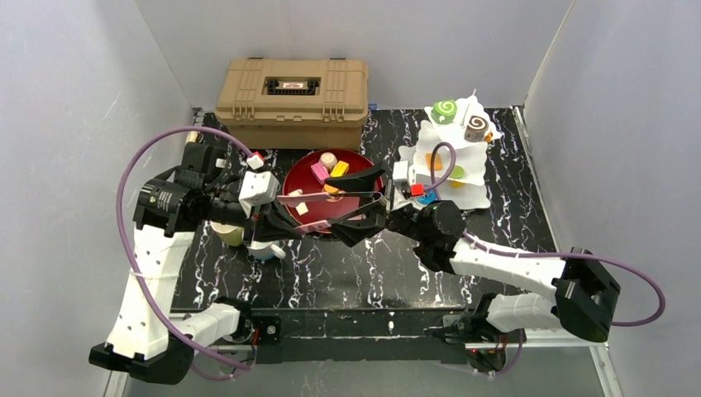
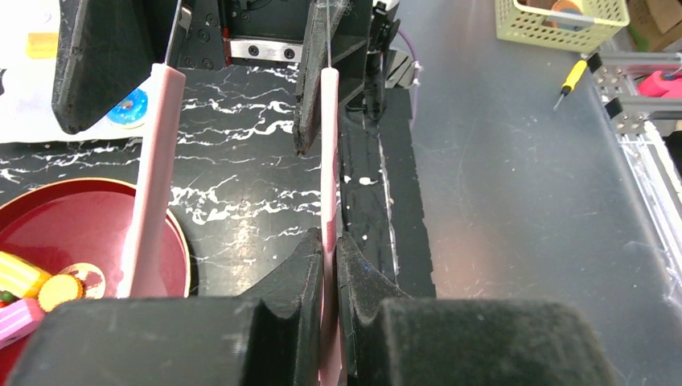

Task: Serve the afternoon tea
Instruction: Pick up the clamp from the tray.

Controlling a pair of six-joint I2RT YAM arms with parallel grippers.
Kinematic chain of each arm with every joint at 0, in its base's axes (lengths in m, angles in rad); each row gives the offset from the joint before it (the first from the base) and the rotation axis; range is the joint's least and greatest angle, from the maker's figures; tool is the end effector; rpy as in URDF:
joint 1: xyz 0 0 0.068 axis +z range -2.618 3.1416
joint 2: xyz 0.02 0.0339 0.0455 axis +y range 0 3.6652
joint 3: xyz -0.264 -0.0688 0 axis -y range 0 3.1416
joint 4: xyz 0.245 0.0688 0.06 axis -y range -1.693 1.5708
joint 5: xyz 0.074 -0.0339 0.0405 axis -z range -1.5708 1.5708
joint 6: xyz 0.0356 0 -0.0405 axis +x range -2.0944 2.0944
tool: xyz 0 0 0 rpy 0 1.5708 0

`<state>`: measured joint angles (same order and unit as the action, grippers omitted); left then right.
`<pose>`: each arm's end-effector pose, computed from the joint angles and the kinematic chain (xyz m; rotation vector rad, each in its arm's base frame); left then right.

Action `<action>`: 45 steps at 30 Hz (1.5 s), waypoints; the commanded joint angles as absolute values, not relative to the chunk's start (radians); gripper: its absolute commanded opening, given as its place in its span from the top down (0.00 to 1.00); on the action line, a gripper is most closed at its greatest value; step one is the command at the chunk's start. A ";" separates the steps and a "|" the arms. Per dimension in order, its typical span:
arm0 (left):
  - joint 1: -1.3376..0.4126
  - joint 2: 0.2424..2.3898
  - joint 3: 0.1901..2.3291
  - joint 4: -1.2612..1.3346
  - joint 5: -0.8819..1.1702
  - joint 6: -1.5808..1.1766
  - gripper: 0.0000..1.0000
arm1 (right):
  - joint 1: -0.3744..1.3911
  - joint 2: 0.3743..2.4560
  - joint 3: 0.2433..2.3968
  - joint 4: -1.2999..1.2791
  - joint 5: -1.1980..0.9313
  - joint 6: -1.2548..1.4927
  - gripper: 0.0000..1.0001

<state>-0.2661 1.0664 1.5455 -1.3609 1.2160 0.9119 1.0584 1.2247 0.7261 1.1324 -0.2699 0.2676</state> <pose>0.1235 -0.0683 0.4441 1.4687 1.3333 -1.0510 0.1200 0.2326 0.3615 -0.6408 0.8299 1.3400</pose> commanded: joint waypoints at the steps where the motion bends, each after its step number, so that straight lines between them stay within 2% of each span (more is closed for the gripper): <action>1: -0.267 1.072 1.576 -1.371 1.267 0.873 1.00 | 1.069 1.220 0.789 1.296 -0.343 0.312 0.02; 4: -0.267 1.076 1.592 -1.368 1.257 0.869 1.00 | 1.068 1.198 0.790 1.240 -0.383 0.304 0.02; 8: -0.267 1.080 1.610 -1.368 1.274 0.845 1.00 | 1.068 1.136 0.814 0.982 -0.476 0.221 0.02; 17: -0.267 1.080 1.634 -1.354 1.307 0.786 1.00 | 1.068 1.095 0.830 0.875 -0.555 0.189 0.02; 27: -0.267 1.062 1.615 -1.353 1.310 0.784 1.00 | 1.068 1.169 0.767 1.126 -0.257 0.265 0.02; 33: -0.267 1.065 1.614 -1.352 1.311 0.782 1.00 | 1.068 1.230 0.814 1.264 -0.439 0.377 0.02; 38: -0.267 1.065 1.610 -1.353 1.316 0.778 1.00 | 1.068 1.229 0.771 1.350 -0.372 0.392 0.02; 43: -0.266 1.065 1.614 -1.353 1.324 0.772 1.00 | 1.069 1.223 0.778 1.237 -0.198 0.292 0.02; 45: -0.267 1.063 1.616 -1.353 1.320 0.770 1.00 | 1.069 1.224 0.771 1.282 -0.238 0.292 0.02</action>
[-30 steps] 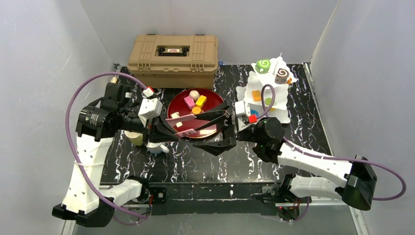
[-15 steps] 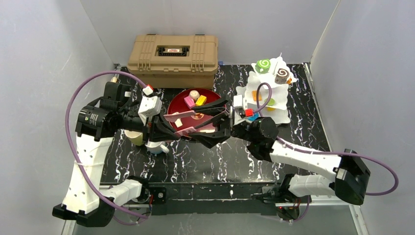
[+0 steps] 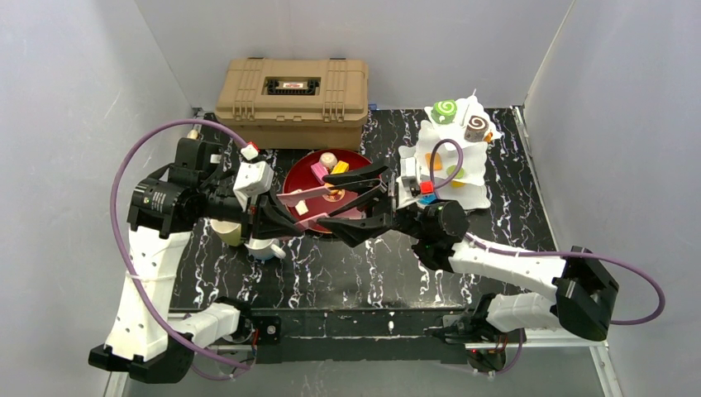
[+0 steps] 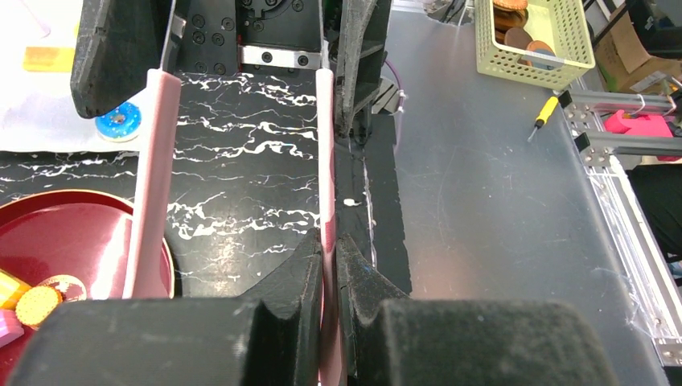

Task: Serve the afternoon tea
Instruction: Pick up the clamp from the tray.

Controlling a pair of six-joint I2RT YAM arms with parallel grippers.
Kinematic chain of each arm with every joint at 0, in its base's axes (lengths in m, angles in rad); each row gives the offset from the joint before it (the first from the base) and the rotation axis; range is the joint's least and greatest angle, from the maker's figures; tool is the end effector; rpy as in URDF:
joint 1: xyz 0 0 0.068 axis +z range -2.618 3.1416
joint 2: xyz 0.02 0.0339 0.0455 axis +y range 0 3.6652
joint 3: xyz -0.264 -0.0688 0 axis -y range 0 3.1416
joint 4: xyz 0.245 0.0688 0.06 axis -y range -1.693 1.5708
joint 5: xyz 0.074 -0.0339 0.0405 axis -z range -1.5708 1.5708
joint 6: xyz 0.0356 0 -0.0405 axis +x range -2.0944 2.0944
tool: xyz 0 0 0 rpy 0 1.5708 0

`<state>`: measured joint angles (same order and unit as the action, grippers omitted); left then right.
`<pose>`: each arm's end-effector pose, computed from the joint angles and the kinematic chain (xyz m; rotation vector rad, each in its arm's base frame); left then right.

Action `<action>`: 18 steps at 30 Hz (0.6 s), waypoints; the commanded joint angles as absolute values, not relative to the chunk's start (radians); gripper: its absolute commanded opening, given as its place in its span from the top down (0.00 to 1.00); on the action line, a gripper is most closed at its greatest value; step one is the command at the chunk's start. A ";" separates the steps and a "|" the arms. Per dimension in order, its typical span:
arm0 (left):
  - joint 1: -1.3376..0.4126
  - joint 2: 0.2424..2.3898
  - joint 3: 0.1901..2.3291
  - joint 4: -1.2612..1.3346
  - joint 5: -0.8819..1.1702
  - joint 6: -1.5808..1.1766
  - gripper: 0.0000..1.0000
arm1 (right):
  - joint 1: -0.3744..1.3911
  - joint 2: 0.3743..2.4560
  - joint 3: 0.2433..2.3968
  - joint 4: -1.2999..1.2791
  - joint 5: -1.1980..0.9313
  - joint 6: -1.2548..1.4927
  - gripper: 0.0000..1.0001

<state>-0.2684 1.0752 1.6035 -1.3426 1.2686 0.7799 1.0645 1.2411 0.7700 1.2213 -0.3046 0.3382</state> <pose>0.1201 -0.0683 0.4595 1.4093 1.3454 -1.1432 0.1163 0.2317 0.3792 -0.6128 0.7240 1.4317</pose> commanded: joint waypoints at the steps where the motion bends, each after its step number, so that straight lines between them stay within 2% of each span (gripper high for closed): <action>1: -0.267 1.062 1.616 -1.353 1.318 0.771 1.00 | 1.069 1.231 0.790 1.275 -0.291 0.302 0.02; 4: -0.266 1.062 1.614 -1.352 1.316 0.774 1.00 | 1.075 1.270 0.864 1.209 -0.442 0.326 0.02; 11: -0.267 1.058 1.606 -1.352 1.315 0.772 1.00 | 1.076 1.279 0.854 1.224 -0.434 0.333 0.03; 13: -0.267 1.054 1.606 -1.351 1.305 0.777 1.00 | 1.077 1.275 0.857 1.215 -0.436 0.332 0.10; 18: -0.267 1.052 1.607 -1.353 1.286 0.785 1.00 | 1.075 1.248 0.833 1.185 -0.351 0.303 0.39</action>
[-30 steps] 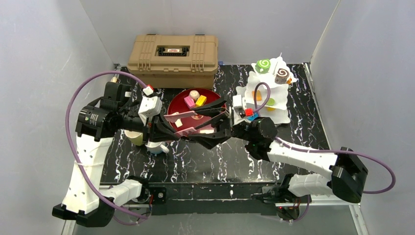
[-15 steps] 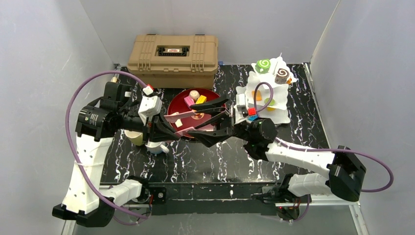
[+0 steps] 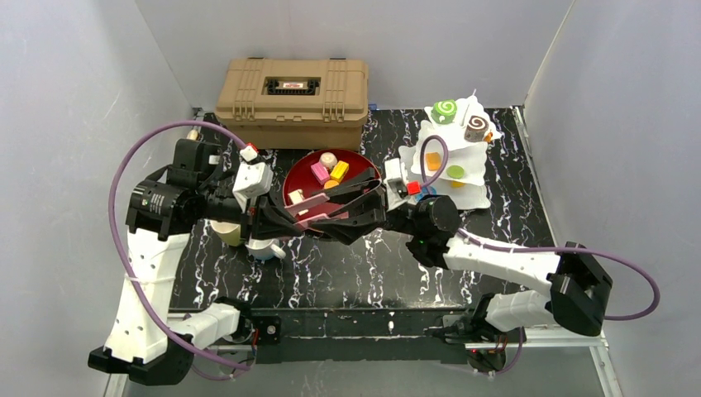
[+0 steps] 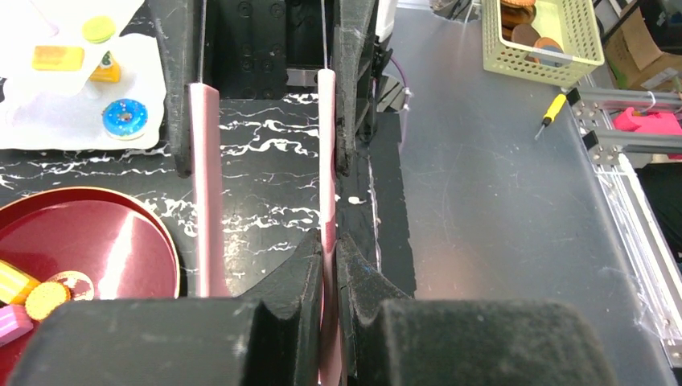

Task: Serve the afternoon tea
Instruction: Pick up the clamp from the tray.

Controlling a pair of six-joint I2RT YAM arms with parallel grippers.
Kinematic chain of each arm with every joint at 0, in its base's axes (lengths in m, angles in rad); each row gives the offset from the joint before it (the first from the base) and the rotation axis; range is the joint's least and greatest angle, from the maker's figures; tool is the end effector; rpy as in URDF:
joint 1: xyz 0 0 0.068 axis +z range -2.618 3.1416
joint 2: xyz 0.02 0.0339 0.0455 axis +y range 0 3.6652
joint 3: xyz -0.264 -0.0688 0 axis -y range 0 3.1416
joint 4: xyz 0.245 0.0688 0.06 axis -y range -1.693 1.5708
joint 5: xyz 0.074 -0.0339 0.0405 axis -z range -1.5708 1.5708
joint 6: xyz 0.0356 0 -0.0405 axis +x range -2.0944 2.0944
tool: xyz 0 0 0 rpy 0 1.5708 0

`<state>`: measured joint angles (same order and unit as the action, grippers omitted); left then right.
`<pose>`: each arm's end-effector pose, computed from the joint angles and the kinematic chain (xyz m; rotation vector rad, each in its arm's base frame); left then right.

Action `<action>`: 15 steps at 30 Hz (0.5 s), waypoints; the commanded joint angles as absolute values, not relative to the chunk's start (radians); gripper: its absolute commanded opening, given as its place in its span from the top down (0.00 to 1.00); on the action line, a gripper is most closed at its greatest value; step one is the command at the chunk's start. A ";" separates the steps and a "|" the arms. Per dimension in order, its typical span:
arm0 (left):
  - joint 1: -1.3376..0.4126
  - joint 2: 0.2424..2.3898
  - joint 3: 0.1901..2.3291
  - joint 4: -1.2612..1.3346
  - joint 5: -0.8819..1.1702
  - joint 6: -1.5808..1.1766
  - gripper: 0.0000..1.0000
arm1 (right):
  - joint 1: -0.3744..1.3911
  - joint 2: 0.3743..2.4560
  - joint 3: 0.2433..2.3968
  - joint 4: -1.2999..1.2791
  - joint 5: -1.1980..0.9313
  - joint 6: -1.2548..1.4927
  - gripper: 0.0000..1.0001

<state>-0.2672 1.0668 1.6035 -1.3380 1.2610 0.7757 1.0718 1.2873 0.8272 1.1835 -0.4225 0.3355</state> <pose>0.1178 -0.0674 0.4606 1.4087 1.3442 -1.1289 0.1174 0.2459 0.3824 -0.7416 0.7031 1.4749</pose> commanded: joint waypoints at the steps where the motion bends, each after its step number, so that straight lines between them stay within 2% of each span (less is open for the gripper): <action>1: -0.266 1.050 1.601 -1.353 1.280 0.787 0.96 | 1.075 1.241 0.829 1.174 -0.329 0.293 0.44; 2: -0.266 1.050 1.594 -1.354 1.273 0.789 0.91 | 1.075 1.235 0.825 1.158 -0.309 0.283 0.48; 3: -0.267 1.048 1.589 -1.354 1.265 0.791 0.82 | 1.075 1.231 0.823 1.146 -0.288 0.276 0.50; 7: -0.267 1.035 1.574 -1.299 1.206 0.748 0.21 | 1.075 1.217 0.807 1.101 -0.217 0.244 0.47; 9: -0.267 1.020 1.568 -1.237 1.161 0.697 0.04 | 1.075 1.215 0.795 1.053 -0.170 0.203 0.41; 12: -0.265 0.993 1.544 -1.103 1.049 0.578 0.02 | 1.075 1.239 0.785 0.976 -0.094 0.121 0.40; 15: -0.265 0.983 1.514 -1.003 0.939 0.502 0.02 | 1.075 1.293 0.786 0.955 -0.039 0.053 0.47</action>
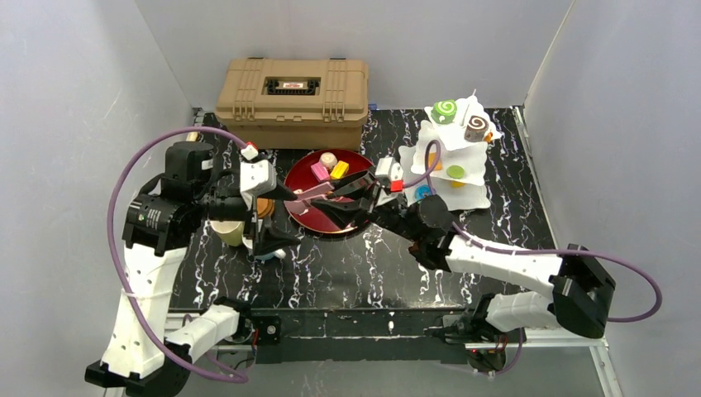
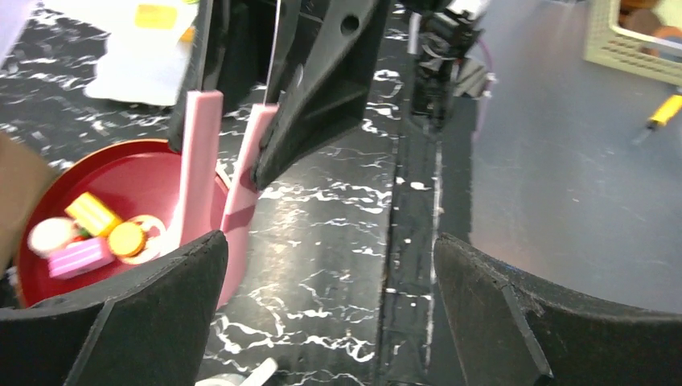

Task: Serve the afternoon tea
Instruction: Pick up the clamp from the tray, then pick up the desert from the tray.

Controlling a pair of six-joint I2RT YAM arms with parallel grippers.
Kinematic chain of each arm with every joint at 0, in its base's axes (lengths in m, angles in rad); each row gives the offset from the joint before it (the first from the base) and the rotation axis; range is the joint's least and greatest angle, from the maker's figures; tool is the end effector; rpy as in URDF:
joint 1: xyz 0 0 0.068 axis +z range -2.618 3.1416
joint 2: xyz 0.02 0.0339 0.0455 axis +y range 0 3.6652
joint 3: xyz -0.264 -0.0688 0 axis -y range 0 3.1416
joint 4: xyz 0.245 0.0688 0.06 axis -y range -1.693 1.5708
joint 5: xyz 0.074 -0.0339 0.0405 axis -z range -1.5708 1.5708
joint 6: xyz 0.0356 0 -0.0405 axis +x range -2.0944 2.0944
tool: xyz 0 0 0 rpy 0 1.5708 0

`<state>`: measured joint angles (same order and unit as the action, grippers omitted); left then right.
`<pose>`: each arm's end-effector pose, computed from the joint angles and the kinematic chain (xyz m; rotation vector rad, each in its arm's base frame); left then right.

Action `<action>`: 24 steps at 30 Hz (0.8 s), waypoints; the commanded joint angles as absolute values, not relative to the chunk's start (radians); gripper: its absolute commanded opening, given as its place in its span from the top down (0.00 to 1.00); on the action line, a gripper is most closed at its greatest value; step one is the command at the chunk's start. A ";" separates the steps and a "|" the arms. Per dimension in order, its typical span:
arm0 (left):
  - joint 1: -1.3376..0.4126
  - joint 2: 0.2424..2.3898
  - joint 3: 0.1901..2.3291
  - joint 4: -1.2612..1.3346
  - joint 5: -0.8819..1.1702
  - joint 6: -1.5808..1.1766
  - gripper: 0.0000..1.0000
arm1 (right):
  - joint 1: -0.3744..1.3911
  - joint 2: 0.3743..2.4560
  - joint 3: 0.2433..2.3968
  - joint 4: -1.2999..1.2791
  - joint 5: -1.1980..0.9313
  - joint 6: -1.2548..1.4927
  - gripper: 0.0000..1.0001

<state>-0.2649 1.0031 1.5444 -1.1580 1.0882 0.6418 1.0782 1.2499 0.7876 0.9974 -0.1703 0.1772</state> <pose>0.1181 -0.0647 0.4614 1.3382 1.4180 -0.9258 0.1255 0.2466 0.3641 -0.6325 0.9260 1.2199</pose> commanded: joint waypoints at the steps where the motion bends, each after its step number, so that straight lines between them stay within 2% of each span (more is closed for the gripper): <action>1: -0.264 0.982 1.507 -0.977 0.898 0.479 0.02 | 1.075 1.313 0.788 0.954 -0.029 0.035 0.49; 10: -0.256 0.972 1.460 -0.801 0.630 0.373 0.02 | 1.074 1.563 0.844 0.979 0.219 -0.166 0.49; 15: -0.258 0.966 1.444 -0.810 0.604 0.383 0.02 | 1.051 1.712 0.877 1.082 0.358 -0.239 0.45; 24: -0.257 0.928 1.417 -0.831 0.609 0.420 0.02 | 1.025 1.864 0.960 1.142 0.449 -0.261 0.36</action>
<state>-0.2630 0.9581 1.4288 -0.8162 0.6102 0.4034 1.0283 1.8507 0.8997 1.0084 0.3721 -0.2298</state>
